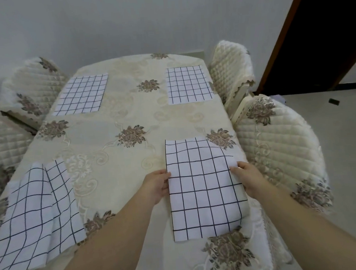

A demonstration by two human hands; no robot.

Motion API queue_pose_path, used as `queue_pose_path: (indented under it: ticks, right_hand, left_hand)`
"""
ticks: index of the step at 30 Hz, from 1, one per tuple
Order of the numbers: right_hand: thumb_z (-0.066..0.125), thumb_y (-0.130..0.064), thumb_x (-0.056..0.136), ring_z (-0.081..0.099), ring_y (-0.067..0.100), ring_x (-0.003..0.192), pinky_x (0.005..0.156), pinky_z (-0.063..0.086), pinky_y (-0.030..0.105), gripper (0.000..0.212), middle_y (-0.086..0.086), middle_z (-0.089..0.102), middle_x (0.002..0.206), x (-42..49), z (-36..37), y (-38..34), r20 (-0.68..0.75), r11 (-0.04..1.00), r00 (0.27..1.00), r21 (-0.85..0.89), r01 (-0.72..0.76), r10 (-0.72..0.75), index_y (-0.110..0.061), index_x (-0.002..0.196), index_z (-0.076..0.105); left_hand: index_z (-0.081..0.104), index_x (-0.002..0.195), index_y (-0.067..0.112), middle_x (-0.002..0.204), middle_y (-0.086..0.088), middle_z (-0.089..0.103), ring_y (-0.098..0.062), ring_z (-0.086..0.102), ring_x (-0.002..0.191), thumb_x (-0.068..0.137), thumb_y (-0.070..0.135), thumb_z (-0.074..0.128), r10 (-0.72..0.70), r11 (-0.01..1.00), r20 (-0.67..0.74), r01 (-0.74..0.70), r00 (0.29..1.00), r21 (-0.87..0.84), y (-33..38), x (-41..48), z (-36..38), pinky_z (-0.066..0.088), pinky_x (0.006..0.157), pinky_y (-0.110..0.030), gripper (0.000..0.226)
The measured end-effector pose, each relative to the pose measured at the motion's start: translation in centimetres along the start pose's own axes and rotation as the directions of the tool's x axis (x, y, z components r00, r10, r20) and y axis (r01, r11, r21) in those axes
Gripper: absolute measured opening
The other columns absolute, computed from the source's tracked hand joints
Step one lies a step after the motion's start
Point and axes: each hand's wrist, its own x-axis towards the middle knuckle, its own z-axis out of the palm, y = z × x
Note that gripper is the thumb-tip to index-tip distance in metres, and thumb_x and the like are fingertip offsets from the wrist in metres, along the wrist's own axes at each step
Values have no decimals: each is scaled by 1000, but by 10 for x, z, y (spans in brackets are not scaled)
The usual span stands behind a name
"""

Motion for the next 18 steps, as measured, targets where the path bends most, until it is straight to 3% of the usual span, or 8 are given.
queue_pose_path:
  ticks: [5, 7, 9, 11, 13, 16, 18]
  right_hand:
    - [56, -13, 93, 66, 31, 92, 79, 55, 43, 22, 15, 68, 103, 8, -3, 20, -5, 993, 996, -67, -92, 92, -3, 111, 62]
    - [62, -21, 90, 62, 30, 97, 73, 52, 36, 33, 12, 65, 111, 5, -3, 25, 6, 986, 989, -79, -144, 145, -4, 118, 59]
    - [65, -24, 89, 58, 22, 88, 61, 43, 26, 36, 9, 59, 114, 2, -4, 29, -16, 982, 989, -115, -147, 146, -9, 119, 55]
    - [66, -25, 89, 49, 12, 69, 52, 34, 25, 29, 6, 57, 105, 0, -4, 33, -49, 976, 990, -170, -136, 130, -13, 112, 55]
    - [66, -24, 88, 50, 14, 62, 49, 35, 25, 20, 8, 62, 95, -2, -5, 37, -61, 963, 990, -234, -136, 125, -9, 99, 58]
    - [68, -18, 87, 66, 31, 88, 70, 55, 36, 23, 16, 67, 101, -11, -3, 38, -51, 953, 985, -250, -170, 163, 2, 97, 60]
    - [70, -16, 85, 65, 32, 90, 76, 55, 39, 20, 17, 65, 98, -17, -4, 39, -47, 946, 983, -268, -182, 176, -2, 93, 58]
  left_hand:
    - [55, 123, 2, 102, -14, 68, -26, 66, 83, 91, -2, 55, -46, 999, -22, 47, 999, 27, -14, 0, -5, 55, 70, -37, 32]
    - [56, 122, 2, 103, -15, 68, -25, 66, 82, 90, -1, 57, -60, 998, -41, 62, 997, 25, -17, 0, -7, 54, 67, -35, 32]
    - [59, 115, 2, 94, -13, 68, -24, 65, 77, 90, 1, 58, -71, 997, -57, 73, 996, 36, -19, -3, -9, 52, 63, -32, 26]
    - [62, 109, -1, 88, -12, 69, -23, 66, 74, 88, 3, 60, -76, 994, -65, 81, 995, 70, -20, -5, -11, 53, 60, -30, 22]
    - [65, 104, -4, 86, -14, 71, -23, 68, 71, 85, 3, 63, -78, 989, -77, 87, 994, 119, -22, -8, -15, 54, 54, -28, 20]
    - [64, 103, -7, 84, -17, 71, -26, 68, 68, 86, 4, 64, -102, 975, -95, 119, 990, 187, -27, -12, -19, 54, 49, -29, 20]
    - [64, 100, -6, 83, -18, 71, -28, 68, 69, 86, 6, 65, -125, 959, -88, 144, 988, 245, -29, -18, -20, 55, 55, -32, 18]
